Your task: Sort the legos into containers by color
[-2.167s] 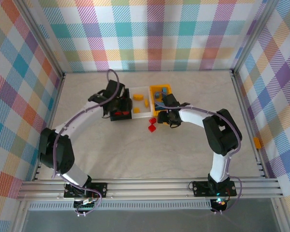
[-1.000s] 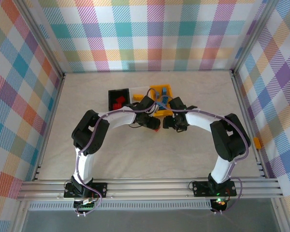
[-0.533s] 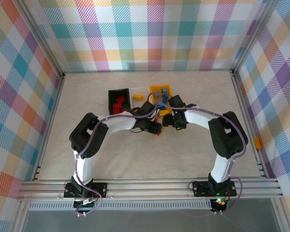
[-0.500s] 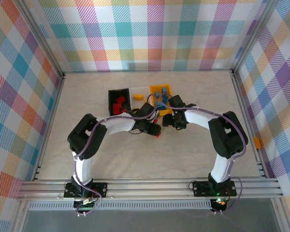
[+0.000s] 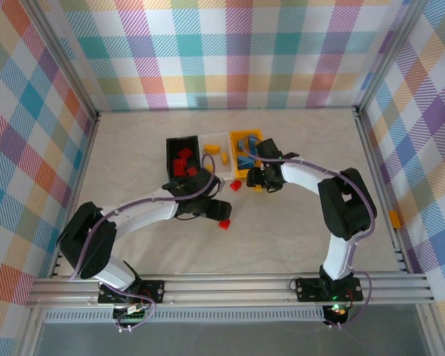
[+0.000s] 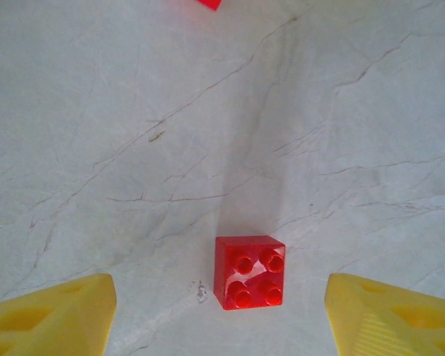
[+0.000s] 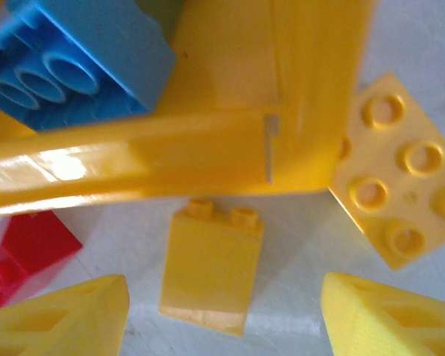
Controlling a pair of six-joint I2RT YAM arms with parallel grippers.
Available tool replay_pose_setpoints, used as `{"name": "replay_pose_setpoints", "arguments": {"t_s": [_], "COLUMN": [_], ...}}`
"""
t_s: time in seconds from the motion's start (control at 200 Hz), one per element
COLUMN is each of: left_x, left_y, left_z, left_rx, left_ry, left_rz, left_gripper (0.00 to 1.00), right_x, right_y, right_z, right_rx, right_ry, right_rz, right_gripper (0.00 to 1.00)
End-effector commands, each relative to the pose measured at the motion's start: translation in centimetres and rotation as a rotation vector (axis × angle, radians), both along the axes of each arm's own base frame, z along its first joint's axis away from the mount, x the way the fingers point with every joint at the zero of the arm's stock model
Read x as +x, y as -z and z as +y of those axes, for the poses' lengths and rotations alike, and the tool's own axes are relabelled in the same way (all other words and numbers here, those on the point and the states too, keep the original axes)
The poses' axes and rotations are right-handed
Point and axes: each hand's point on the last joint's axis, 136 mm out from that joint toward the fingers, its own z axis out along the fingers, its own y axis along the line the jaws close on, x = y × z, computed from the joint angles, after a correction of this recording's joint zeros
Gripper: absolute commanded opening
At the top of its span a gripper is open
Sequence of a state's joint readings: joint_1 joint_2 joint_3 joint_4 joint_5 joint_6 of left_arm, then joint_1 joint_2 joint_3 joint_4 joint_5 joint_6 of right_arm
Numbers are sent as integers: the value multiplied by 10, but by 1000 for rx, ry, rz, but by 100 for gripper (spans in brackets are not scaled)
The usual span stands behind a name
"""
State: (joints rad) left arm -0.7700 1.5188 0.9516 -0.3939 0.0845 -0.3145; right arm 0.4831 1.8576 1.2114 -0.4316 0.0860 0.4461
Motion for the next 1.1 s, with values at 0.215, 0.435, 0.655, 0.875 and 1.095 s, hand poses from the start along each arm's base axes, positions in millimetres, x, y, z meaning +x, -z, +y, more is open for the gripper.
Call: {"name": "replay_pose_setpoints", "arguments": {"t_s": [0.215, 0.435, 0.655, 0.875, 1.095], "left_x": [-20, -22, -23, -27, -27], "left_y": [9, 27, 27, 34, 50], "left_z": [-7, -16, -18, -31, -35], "left_rx": [14, 64, 90, 135, 204], "left_ry": [43, 65, 77, 129, 164], "left_rz": [46, 52, 46, 42, 49], "left_gripper": [77, 77, 78, 78, 75], "right_x": [5, 2, -5, -25, -44], "right_y": [18, 27, 15, -9, -28], "right_z": [-5, -4, -5, -5, -4], "right_rx": [-80, -125, -121, -39, 32], "right_ry": [-25, -43, -45, -42, -38], "right_rz": [55, 67, 51, 33, 22], "right_gripper": [59, 45, 31, 30, 30]}}
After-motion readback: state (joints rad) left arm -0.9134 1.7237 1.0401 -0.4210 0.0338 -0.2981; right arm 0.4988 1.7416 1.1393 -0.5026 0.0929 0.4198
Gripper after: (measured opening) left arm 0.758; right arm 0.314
